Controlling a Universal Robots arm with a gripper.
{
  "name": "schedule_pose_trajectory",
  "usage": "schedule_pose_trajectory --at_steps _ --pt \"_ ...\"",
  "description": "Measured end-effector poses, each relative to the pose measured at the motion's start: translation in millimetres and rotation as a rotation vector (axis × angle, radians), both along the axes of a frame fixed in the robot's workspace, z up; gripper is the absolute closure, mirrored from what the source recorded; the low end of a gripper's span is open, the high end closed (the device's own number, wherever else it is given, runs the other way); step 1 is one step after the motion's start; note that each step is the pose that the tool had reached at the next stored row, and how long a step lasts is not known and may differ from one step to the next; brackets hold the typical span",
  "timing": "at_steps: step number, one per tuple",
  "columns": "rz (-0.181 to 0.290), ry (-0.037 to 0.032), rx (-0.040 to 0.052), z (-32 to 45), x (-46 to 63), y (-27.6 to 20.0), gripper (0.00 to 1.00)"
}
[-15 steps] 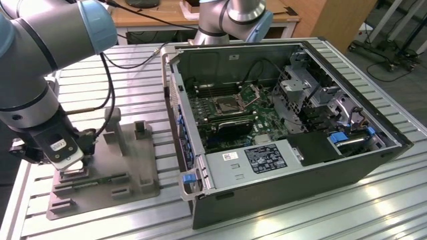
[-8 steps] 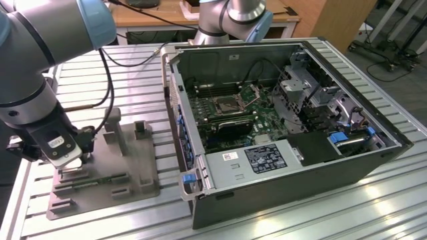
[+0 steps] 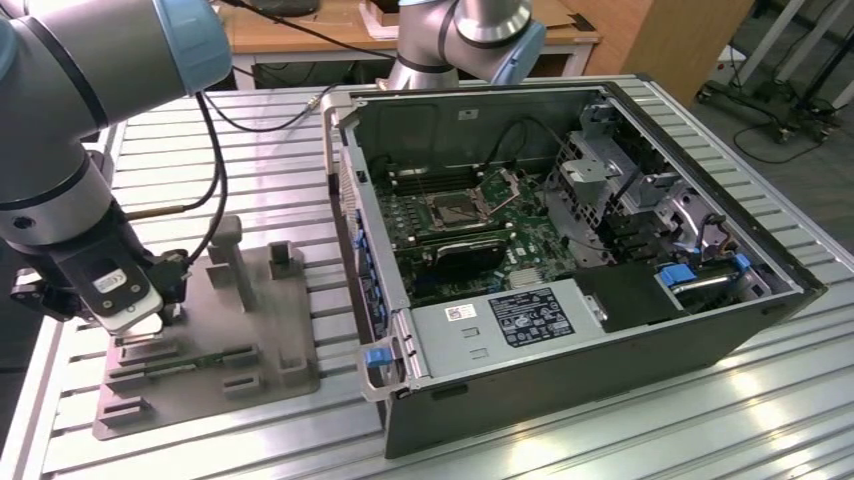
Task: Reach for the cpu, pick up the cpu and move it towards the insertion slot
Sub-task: 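Pick up the cpu and move it towards the insertion slot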
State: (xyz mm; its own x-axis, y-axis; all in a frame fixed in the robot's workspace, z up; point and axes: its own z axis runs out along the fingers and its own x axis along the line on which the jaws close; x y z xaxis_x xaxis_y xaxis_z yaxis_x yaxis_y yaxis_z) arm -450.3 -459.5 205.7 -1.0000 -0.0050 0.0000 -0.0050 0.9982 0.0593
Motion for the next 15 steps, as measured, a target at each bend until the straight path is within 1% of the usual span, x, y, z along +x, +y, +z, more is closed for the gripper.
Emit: schedule_pose_trajectory --at_steps 6,15 --pt "0.0 0.0 0.0 1.3 0.0 0.0 0.45" --pt "0.0 0.0002 -0.0001 5.6 0.0 0.0 0.45"
